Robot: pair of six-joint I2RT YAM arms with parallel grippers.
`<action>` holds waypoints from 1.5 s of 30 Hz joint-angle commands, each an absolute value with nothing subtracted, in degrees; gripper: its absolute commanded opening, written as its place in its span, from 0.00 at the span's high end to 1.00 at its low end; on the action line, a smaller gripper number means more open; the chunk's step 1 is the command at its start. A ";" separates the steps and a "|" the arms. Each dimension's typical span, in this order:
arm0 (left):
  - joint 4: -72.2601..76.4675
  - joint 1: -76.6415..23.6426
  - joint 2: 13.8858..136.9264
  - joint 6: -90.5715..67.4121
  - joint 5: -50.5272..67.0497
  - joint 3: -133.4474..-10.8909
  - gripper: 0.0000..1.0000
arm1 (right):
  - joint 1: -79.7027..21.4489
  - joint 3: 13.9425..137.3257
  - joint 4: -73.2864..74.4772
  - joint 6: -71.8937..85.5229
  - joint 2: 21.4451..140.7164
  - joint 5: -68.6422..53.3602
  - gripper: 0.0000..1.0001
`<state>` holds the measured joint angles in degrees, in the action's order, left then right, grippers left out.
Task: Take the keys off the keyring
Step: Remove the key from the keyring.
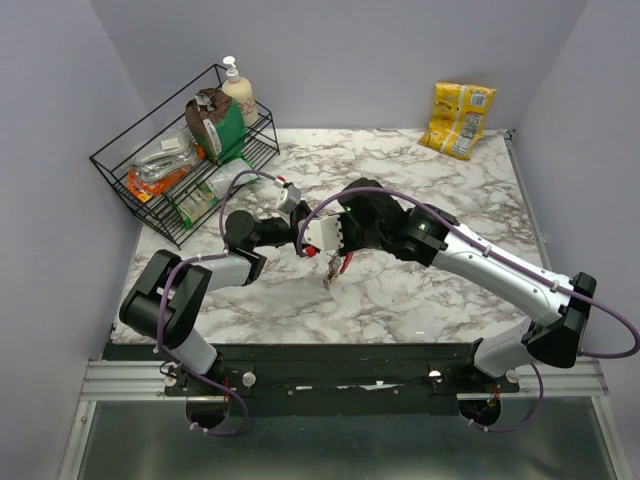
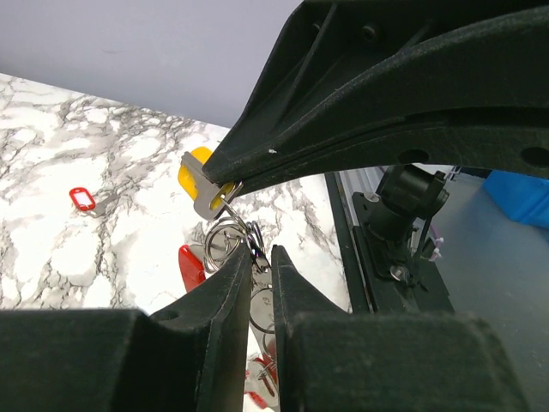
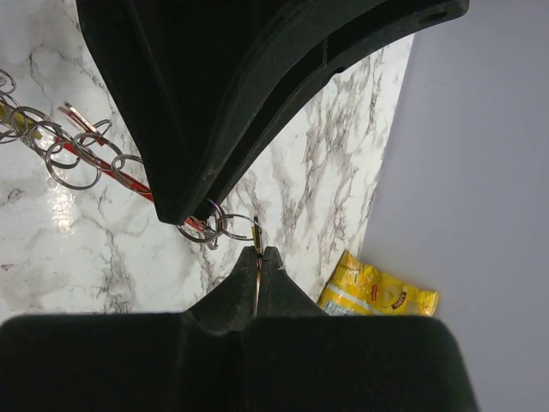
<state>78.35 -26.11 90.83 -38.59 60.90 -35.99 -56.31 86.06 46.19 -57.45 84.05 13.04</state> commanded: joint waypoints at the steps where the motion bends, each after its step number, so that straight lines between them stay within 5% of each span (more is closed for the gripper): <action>1: 96.59 -27.60 91.93 -39.46 67.76 -35.68 0.78 | -55.02 87.63 38.41 -58.97 81.74 20.83 0.99; 8: 96.59 -27.60 91.76 -39.02 67.85 -35.16 0.66 | -55.02 87.63 38.32 -58.89 81.48 20.92 0.99; 10: 96.59 -27.60 91.93 -38.94 67.76 -35.07 0.66 | -55.02 87.54 38.32 -58.89 81.39 21.00 0.99; 13: 96.59 -27.60 92.46 -39.20 67.24 -35.68 0.82 | -54.93 87.54 39.02 -58.80 81.39 20.39 0.99; 17: 96.59 -27.42 93.34 -39.55 66.18 -36.91 0.67 | -55.02 87.89 41.74 -58.36 81.48 17.59 0.99; 24: 96.59 -24.88 93.78 -38.67 64.51 -37.35 0.60 | -54.93 87.71 43.76 -58.10 80.77 15.21 0.99; 45: 96.59 -24.70 94.83 -39.11 65.48 -39.02 0.61 | -55.20 85.69 45.61 -57.66 81.39 7.65 0.99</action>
<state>77.06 -24.73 94.65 -39.24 63.92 -38.89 -55.37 85.47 46.02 -57.54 82.56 9.54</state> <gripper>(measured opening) 0.386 0.015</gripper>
